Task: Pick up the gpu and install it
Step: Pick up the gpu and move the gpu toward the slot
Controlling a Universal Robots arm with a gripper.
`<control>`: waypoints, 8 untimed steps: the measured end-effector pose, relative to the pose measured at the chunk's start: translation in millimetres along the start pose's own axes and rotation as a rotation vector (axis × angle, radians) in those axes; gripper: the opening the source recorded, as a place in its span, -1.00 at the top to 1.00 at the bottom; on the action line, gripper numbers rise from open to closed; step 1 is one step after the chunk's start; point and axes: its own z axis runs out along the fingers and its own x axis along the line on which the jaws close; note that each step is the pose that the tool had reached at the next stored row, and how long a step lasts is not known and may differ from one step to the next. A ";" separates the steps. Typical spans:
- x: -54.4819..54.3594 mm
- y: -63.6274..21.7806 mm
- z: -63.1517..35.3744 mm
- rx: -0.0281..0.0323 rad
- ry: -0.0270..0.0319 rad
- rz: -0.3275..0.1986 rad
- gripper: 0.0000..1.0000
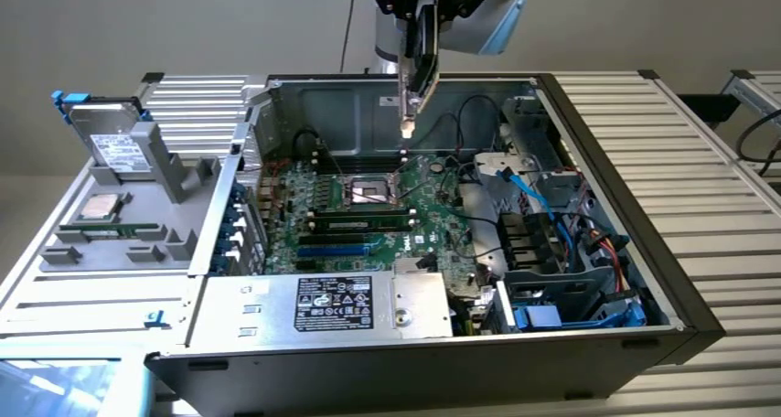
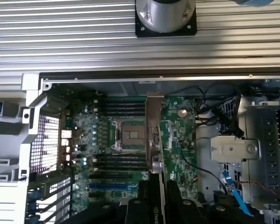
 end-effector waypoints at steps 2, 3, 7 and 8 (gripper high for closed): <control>-0.7 -0.3 0.0 -0.0003 0.0026 0.000 0.44; -0.6 -0.3 0.0 -0.0005 0.0026 0.000 0.44; -0.7 -0.4 0.0 -0.0016 0.0027 0.000 0.44; -0.7 -0.4 0.0 -0.0018 0.0027 0.000 0.44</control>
